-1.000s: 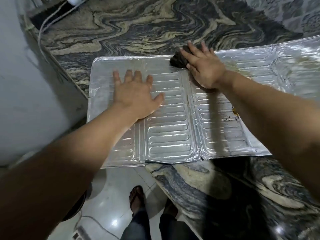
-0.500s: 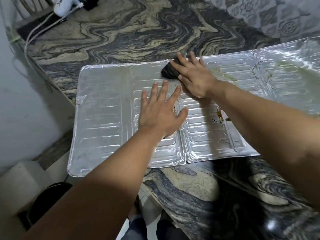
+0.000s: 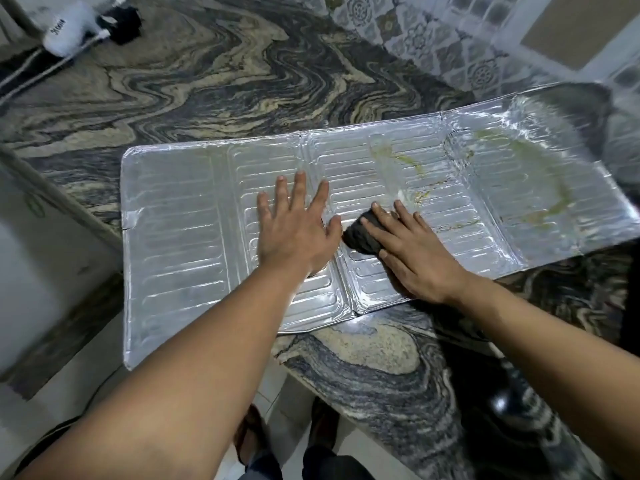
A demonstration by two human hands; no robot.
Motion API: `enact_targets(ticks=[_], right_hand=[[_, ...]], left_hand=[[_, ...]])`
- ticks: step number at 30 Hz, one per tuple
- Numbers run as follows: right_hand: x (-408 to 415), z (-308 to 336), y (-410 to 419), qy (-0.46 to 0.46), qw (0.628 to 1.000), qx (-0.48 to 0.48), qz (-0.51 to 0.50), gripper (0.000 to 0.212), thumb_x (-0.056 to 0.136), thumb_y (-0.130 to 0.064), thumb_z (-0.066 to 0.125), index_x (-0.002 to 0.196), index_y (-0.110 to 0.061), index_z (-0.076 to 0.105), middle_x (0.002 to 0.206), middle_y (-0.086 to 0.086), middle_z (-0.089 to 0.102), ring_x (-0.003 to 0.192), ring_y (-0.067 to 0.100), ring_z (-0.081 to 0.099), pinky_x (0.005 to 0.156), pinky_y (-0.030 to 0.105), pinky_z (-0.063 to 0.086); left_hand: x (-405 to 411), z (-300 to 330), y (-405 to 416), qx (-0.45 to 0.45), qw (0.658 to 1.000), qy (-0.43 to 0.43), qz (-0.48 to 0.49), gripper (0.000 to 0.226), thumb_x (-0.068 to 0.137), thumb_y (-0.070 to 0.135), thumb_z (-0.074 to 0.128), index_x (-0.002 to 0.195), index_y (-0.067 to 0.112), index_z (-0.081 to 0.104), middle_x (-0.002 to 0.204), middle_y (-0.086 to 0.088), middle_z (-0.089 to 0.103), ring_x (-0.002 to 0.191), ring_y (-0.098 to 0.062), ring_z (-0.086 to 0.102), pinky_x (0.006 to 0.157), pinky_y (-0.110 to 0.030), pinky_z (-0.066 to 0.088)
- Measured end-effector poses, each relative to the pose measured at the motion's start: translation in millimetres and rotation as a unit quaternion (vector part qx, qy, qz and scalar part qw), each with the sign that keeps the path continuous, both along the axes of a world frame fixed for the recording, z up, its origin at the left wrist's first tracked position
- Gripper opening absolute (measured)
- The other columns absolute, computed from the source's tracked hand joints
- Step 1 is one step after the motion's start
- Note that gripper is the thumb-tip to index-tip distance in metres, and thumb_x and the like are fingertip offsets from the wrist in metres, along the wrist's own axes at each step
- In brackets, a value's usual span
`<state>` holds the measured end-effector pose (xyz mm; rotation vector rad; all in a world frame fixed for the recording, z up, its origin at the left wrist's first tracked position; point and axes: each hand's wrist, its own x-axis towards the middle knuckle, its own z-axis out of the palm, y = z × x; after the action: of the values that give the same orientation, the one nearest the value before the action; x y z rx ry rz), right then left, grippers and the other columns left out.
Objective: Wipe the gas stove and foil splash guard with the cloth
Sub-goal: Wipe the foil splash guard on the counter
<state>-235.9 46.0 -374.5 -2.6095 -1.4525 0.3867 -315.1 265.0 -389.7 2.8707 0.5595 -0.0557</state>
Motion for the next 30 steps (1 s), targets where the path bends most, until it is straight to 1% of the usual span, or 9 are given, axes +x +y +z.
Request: enact_targets(ticks=[3,6,8,10,12,17,24,28,30], right_hand=[[-17,2,-27,0.008,1.000,-0.016,0.025,0.056,0.103,-0.042,0.024,0.156,-0.040,0.007,0.165,-0.015,-0.008,0.152,0.022,-0.012,0.122,0.045,0.001],[-11,7,-40,0.017,0.998,-0.035,0.053,0.055,0.103,-0.045,0.022,0.155,-0.042,0.005,0.164,-0.016,-0.011,0.151,0.019,-0.018,0.122,0.044,0.000],[0,9,-39,0.016,0.996,-0.044,0.070,0.054,0.103,-0.046,0.020,0.155,-0.043,0.005,0.164,-0.016,-0.011,0.151,0.021,-0.018,0.121,0.044,-0.001],[15,11,-35,0.008,0.996,-0.049,0.069,0.054,0.103,-0.044,0.020,0.155,-0.042,0.008,0.165,-0.012,-0.008,0.151,0.027,-0.014,0.121,0.046,0.002],[36,11,-26,0.003,0.997,-0.048,0.061,0.054,0.103,-0.041,0.022,0.156,-0.039,0.011,0.165,-0.009,-0.005,0.151,0.032,-0.009,0.120,0.050,0.006],[99,2,18,-0.019,0.999,-0.027,0.043,0.053,0.104,-0.037,0.025,0.155,-0.037,0.016,0.166,-0.007,0.000,0.150,0.038,-0.005,0.120,0.058,0.009],[174,3,81,-0.051,0.998,-0.023,0.035,0.053,0.102,-0.038,0.024,0.155,-0.034,0.022,0.166,0.003,0.011,0.148,0.047,0.003,0.116,0.060,0.013],[194,3,95,-0.059,0.998,-0.013,0.006,0.052,0.104,-0.029,0.028,0.155,-0.034,0.019,0.166,0.004,0.008,0.148,0.049,-0.001,0.117,0.057,0.008],[194,2,94,-0.061,0.998,-0.006,-0.008,0.053,0.104,-0.026,0.029,0.155,-0.036,0.018,0.166,0.002,0.005,0.148,0.048,-0.005,0.117,0.058,0.005]], left_hand=[[-2,1,2,-0.004,1.000,0.000,-0.008,0.078,0.088,0.075,0.007,0.156,0.038,-0.002,0.166,-0.005,-0.010,0.152,-0.034,-0.012,0.118,-0.061,-0.002],[-2,1,1,0.001,1.000,0.015,-0.020,0.087,0.082,0.083,0.006,0.156,0.038,-0.003,0.166,-0.006,-0.012,0.151,-0.034,-0.013,0.118,-0.062,-0.004],[-2,1,1,0.002,1.000,0.020,-0.023,0.091,0.079,0.087,0.007,0.156,0.039,-0.004,0.166,-0.006,-0.014,0.151,-0.034,-0.015,0.117,-0.061,-0.006],[0,0,1,-0.003,0.999,0.021,-0.026,0.095,0.076,0.090,0.008,0.155,0.040,-0.005,0.166,-0.006,-0.015,0.151,-0.034,-0.016,0.117,-0.062,-0.007],[0,-1,1,0.003,1.000,0.013,-0.025,0.097,0.073,0.092,0.008,0.155,0.041,-0.004,0.166,-0.007,-0.014,0.151,-0.034,-0.015,0.117,-0.062,-0.006],[0,0,1,0.017,1.000,0.009,-0.018,0.099,0.072,0.093,0.007,0.155,0.041,-0.003,0.166,-0.006,-0.013,0.151,-0.034,-0.015,0.118,-0.061,-0.007],[1,-2,0,0.032,0.999,0.013,-0.001,0.097,0.071,0.095,0.007,0.154,0.045,-0.004,0.166,-0.003,-0.014,0.152,-0.031,-0.014,0.119,-0.059,-0.005],[2,-2,-1,0.035,0.999,0.015,0.010,0.097,0.070,0.097,0.009,0.153,0.049,-0.002,0.167,0.000,-0.011,0.152,-0.029,-0.011,0.120,-0.056,-0.004],[3,-1,-3,0.037,0.999,0.019,0.015,0.096,0.070,0.097,0.010,0.153,0.050,-0.002,0.167,0.001,-0.011,0.153,-0.028,-0.011,0.120,-0.056,-0.004]])
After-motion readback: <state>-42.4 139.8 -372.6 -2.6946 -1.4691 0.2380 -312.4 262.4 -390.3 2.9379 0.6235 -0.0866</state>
